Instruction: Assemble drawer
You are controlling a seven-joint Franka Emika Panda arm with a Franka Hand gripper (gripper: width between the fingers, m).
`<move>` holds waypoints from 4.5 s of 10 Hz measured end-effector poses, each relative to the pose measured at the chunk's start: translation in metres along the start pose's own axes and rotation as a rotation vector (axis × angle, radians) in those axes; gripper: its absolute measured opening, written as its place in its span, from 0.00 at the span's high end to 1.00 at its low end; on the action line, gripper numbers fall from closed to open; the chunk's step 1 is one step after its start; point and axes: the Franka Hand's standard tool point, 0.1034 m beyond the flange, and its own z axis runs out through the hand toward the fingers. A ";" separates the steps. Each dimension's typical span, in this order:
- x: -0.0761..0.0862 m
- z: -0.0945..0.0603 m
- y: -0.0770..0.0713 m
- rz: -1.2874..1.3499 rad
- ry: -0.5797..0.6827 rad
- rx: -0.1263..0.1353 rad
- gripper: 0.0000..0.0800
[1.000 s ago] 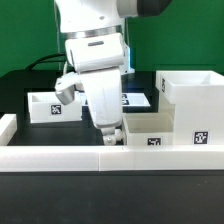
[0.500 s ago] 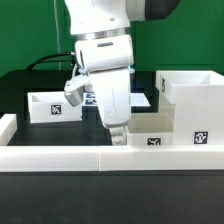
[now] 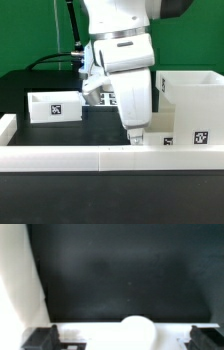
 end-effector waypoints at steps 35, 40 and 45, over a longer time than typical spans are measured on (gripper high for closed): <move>-0.066 -0.064 -0.058 0.127 -0.084 -0.058 0.19; -0.066 -0.064 -0.063 0.214 -0.085 -0.055 0.19; -0.089 -0.062 -0.101 0.668 -0.060 -0.078 0.19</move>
Offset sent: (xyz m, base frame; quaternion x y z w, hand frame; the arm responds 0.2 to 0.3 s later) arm 0.0190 0.0295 0.0063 0.0013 -0.0060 0.0065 1.0000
